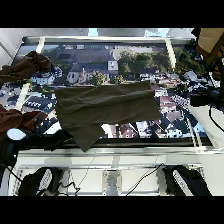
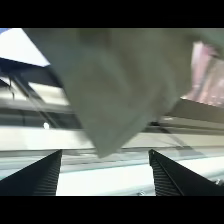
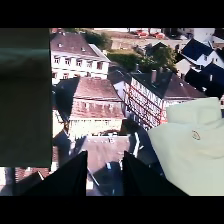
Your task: Fold the shirts.
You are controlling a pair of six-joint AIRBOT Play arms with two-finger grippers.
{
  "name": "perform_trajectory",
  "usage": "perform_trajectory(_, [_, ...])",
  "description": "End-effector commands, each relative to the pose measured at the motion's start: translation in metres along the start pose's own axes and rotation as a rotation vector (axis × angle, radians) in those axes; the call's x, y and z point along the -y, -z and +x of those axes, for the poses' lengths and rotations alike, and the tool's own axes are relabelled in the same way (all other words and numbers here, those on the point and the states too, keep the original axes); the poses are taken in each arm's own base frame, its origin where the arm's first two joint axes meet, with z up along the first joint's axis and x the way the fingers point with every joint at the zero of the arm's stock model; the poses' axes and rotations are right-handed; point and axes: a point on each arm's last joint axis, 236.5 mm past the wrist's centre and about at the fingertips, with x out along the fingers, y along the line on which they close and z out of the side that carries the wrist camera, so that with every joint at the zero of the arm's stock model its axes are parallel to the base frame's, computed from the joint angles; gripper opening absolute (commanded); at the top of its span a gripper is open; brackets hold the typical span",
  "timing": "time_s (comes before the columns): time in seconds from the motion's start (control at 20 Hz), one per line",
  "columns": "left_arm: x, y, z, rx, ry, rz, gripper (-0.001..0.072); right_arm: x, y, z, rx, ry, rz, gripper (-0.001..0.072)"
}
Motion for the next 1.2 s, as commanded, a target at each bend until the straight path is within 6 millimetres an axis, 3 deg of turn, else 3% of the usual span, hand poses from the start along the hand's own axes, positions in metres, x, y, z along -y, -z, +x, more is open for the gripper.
perform_trajectory(0.0, [-0.017, 0.005, 0.022, 0.024, -0.003, -0.085, 0.0625, -0.005, -0.006, 0.002, 0.031, -0.021, 0.016, 0.0274])
perform_trajectory(0.35, [-0.023, -0.013, 0.027, 0.11, -0.012, -0.139, 0.0592, -0.016, -0.021, 0.0, 0.092, -0.068, 0.05, 0.0266])
perform_trajectory(0.65, [-0.006, -0.011, 0.06, 0.088, -0.024, -0.101, 0.057, -0.019, -0.029, -0.001, 0.126, -0.084, 0.065, 0.0266])
perform_trajectory(0.7, [-0.005, -0.01, 0.064, 0.083, -0.024, -0.102, 0.0509, -0.019, -0.029, -0.001, 0.126, -0.084, 0.064, 0.0266])
perform_trajectory(0.75, [-0.004, -0.01, 0.066, 0.077, -0.02, -0.112, 0.0386, -0.019, -0.029, -0.001, 0.126, -0.081, 0.063, 0.0266])
perform_trajectory(0.85, [-0.004, -0.011, 0.066, 0.083, -0.019, -0.107, 0.0217, -0.016, -0.03, 0.0, 0.129, -0.068, 0.057, 0.0266])
perform_trajectory(0.95, [-0.002, -0.012, 0.065, 0.081, -0.017, -0.091, 0.0192, -0.013, -0.032, -0.001, 0.139, -0.059, 0.054, 0.0266])
perform_trajectory(1.05, [0.005, -0.013, 0.062, 0.071, -0.006, -0.063, 0.002, -0.012, -0.036, -0.001, 0.155, -0.056, 0.056, 0.0266])
perform_trajectory(1.15, [0.019, -0.02, 0.054, 0.078, 0.018, -0.006, 0.0012, -0.009, -0.042, -0.002, 0.181, -0.045, 0.096, 0.0266])
